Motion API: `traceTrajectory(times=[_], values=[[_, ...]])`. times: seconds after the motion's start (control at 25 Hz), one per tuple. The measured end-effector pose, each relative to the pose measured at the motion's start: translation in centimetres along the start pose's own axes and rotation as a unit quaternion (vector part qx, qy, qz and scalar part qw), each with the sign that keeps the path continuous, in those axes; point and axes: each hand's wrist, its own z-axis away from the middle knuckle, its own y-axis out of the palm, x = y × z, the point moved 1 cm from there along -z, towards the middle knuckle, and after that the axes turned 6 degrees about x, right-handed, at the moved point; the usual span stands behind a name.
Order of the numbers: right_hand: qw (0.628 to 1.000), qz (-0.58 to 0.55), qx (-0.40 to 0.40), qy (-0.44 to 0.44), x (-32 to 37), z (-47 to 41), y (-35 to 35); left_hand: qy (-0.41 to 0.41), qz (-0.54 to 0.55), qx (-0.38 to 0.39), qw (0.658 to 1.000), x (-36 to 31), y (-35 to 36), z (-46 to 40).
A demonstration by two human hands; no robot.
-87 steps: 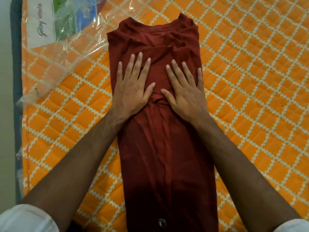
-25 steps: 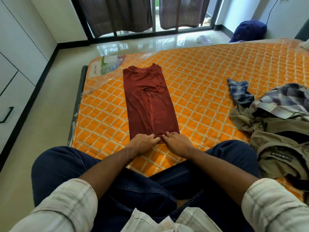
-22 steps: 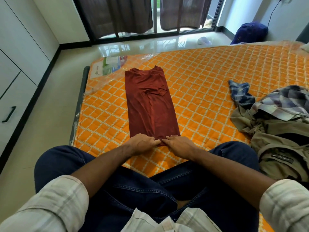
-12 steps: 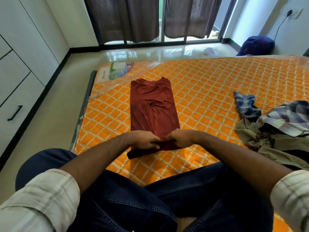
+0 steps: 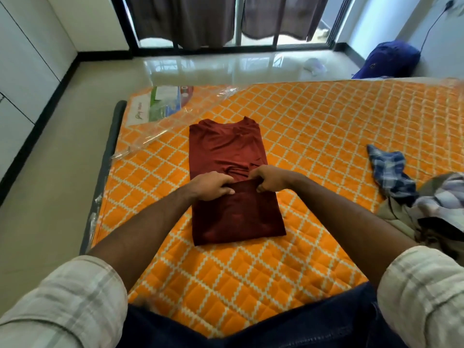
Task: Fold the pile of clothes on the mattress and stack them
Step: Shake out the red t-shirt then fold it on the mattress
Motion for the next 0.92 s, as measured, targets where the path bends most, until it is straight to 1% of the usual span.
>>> traceTrajectory(times=[0.08, 0.2, 0.28, 0.36, 0.44, 0.52, 0.56, 0.6, 0.64, 0.68, 0.72, 0.76, 0.8, 0.84, 0.88, 0.92], values=[[1.0, -0.028, 0.003, 0.004, -1.7, -2.0, -0.3, 0.001, -0.029, -0.028, 0.999, 1.8, 1.2, -1.3], [0.997, -0.076, -0.006, 0.001, -4.1, -4.2, -0.4, 0.027, -0.073, -0.065, 0.995, 3.8, 2.3, -3.2], [0.995, -0.101, -0.012, 0.01, -5.1, -4.8, -0.5, 0.049, -0.08, -0.094, 0.991, 4.7, 2.2, -3.9], [0.993, -0.105, -0.034, 0.029, -6.0, -5.0, -0.6, 0.072, -0.077, -0.122, 0.987, 5.1, 2.2, -4.6], [0.991, -0.091, -0.079, 0.056, -6.6, -5.0, -0.3, 0.049, -0.093, -0.147, 0.983, 5.2, 2.5, -4.8], [0.982, -0.049, -0.157, 0.097, -6.2, -4.3, 0.3, -0.023, -0.123, -0.202, 0.971, 5.2, 2.8, -4.2], [0.972, -0.002, -0.209, 0.111, -5.8, -3.6, 0.8, -0.062, -0.136, -0.231, 0.961, 4.8, 2.7, -3.6], [0.959, 0.052, -0.256, 0.107, -5.2, -2.8, 1.8, -0.087, -0.147, -0.253, 0.952, 4.2, 2.5, -2.7], [0.949, 0.085, -0.294, 0.071, -4.3, -1.9, 3.2, -0.085, -0.157, -0.267, 0.947, 3.3, 2.5, -1.6], [0.949, 0.091, -0.302, 0.013, -3.4, -1.2, 5.0, -0.065, -0.165, -0.254, 0.951, 2.1, 2.7, -0.5], [0.955, 0.089, -0.279, -0.048, -2.6, -0.5, 7.1, -0.039, -0.167, -0.206, 0.963, 0.9, 3.1, 0.5], [0.965, 0.098, -0.23, -0.086, -1.6, 0.4, 9.2, -0.023, -0.167, -0.12, 0.978, -0.5, 3.7, 1.6], [0.971, 0.129, -0.175, -0.096, -1.1, 1.2, 11.2, -0.02, -0.171, -0.019, 0.985, -1.9, 4.4, 2.8], [0.974, 0.168, -0.126, -0.082, -0.9, 2.0, 12.9, -0.031, -0.182, 0.07, 0.98, -3.0, 5.1, 3.7], [0.974, 0.195, -0.1, -0.062, -1.0, 2.5, 14.1, -0.05, -0.194, 0.131, 0.971, -3.8, 5.8, 4.5], [0.971, 0.209, -0.102, -0.052, -1.0, 3.2, 14.9, -0.068, -0.2, 0.156, 0.965, -4.6, 6.7, 5.1]])
